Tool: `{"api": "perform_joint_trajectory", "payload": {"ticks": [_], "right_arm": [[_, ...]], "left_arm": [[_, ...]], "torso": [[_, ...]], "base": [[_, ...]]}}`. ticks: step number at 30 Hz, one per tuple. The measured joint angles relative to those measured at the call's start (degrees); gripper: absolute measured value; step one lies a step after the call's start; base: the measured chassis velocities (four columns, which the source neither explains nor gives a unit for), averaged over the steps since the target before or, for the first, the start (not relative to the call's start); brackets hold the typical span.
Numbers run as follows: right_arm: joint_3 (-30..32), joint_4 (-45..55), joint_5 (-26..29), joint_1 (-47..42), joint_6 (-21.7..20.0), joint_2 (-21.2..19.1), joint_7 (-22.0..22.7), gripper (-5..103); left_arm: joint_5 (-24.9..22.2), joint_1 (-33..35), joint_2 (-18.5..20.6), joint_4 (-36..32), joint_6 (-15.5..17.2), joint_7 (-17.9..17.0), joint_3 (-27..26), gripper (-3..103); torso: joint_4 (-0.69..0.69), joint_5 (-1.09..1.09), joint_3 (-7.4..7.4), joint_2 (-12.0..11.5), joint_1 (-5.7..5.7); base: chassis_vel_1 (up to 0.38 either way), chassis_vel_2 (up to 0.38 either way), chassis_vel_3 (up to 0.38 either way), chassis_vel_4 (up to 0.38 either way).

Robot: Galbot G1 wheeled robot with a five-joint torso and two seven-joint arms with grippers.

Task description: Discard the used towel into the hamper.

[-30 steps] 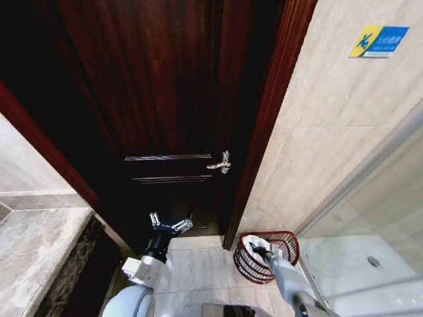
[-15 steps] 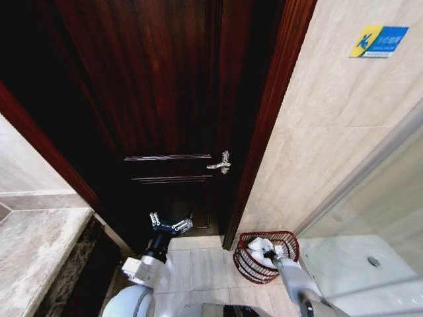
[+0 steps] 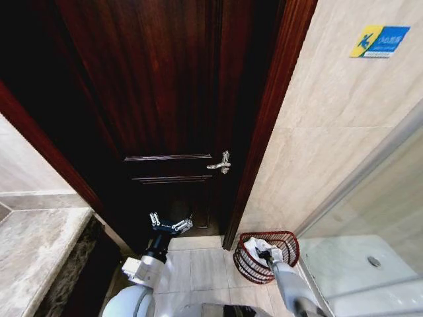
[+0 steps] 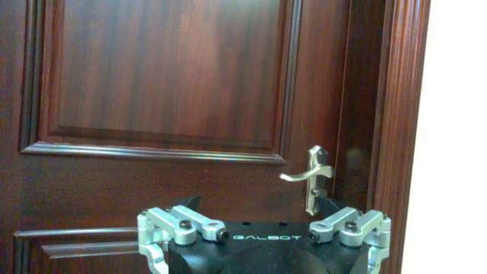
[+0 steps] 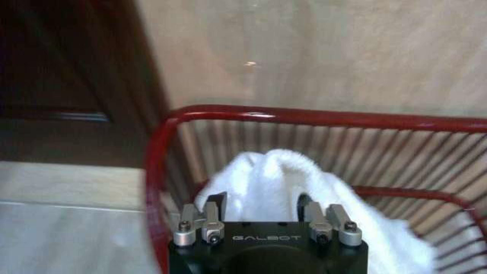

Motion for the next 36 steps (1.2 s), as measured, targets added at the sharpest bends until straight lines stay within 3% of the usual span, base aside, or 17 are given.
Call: {"api": "perform_joint_trajectory", "payload": {"ticks": [1,4,9,12,24,30,36], "right_arm": [[0.00,0.00,0.00,0.00,0.00,0.00,0.00,56],[-0.08,5.91,2.64,-3.90,-0.50,0.68,-1.46,73],[-0.08,12.00,5.90,-7.70,-1.14,0.22,-3.30,83],[0.29,18.79,10.16,-11.93,-1.68,-0.87,-4.66,98],[0.58,44.63,21.71,-28.12,-3.05,0.36,-4.80,100],[0.65,63.42,25.41,-36.62,-4.50,4.76,0.97,100],[0.42,77.51,24.66,-41.87,-5.29,8.77,4.15,100]], "left_arm": [[0.00,0.00,0.00,0.00,0.00,0.00,0.00,100],[0.00,0.00,0.00,0.00,0.00,0.00,0.00,100],[0.00,0.00,0.00,0.00,0.00,0.00,0.00,100],[0.00,0.00,0.00,0.00,0.00,0.00,0.00,100],[0.00,0.00,0.00,0.00,0.00,0.00,0.00,100],[0.00,0.00,0.00,0.00,0.00,0.00,0.00,100],[0.00,-0.01,0.01,0.00,0.00,0.00,0.00,100]], "torso": [[0.00,0.00,0.00,0.00,0.00],[-0.01,-0.03,0.00,0.00,0.00],[0.00,-0.02,0.00,0.00,0.00],[-0.02,-0.04,0.00,0.00,0.00],[-0.02,-0.02,-0.01,0.01,0.00],[-0.01,-0.04,-0.01,0.01,0.00],[-0.01,-0.04,0.00,0.01,0.00]], "base": [[0.000,0.000,0.000,0.000],[0.000,0.000,0.000,0.000],[0.000,0.000,0.000,0.000],[0.000,0.000,0.000,0.000],[0.000,0.000,0.000,0.000],[0.000,0.000,0.000,0.000],[0.000,0.000,0.000,0.000]]}}
